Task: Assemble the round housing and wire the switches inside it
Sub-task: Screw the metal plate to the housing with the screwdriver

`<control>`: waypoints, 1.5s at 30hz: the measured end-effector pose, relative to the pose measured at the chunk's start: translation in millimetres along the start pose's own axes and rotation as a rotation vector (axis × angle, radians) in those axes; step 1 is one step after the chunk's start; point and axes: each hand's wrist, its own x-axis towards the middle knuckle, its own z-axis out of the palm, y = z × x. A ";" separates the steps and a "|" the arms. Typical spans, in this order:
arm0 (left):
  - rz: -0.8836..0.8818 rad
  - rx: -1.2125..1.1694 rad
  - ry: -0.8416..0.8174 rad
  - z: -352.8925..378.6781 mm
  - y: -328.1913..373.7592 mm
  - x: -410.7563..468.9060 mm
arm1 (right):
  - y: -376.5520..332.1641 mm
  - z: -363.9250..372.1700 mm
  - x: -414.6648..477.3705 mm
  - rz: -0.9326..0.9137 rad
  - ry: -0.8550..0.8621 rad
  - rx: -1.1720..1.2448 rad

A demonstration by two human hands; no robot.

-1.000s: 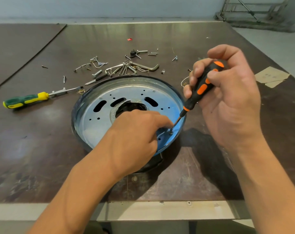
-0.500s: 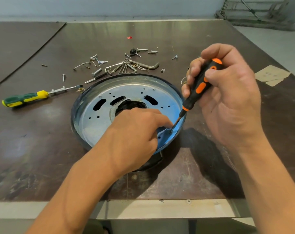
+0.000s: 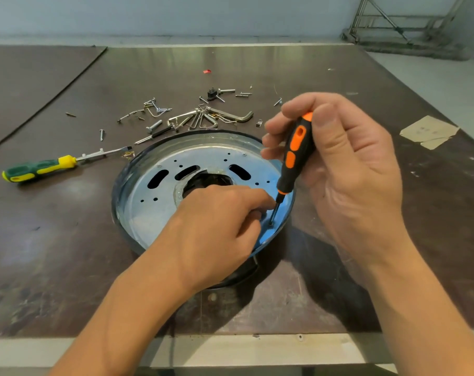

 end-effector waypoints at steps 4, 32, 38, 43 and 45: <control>-0.013 -0.142 0.008 0.2 -1.8 1.4 | -3.3 6.9 0.1 -0.024 0.058 0.005; 0.000 -0.072 0.014 0.4 -2.2 1.8 | 1.6 14.9 -3.4 0.014 0.032 0.016; -0.026 -0.085 -0.006 -0.1 -0.2 2.1 | 1.0 12.1 -4.0 0.082 -0.005 0.124; -0.004 -0.061 0.018 -0.7 0.8 1.4 | -1.8 14.2 -3.4 0.027 0.003 0.029; -0.006 -0.065 0.007 -0.4 0.6 1.5 | -1.1 12.3 -2.3 0.025 0.031 0.029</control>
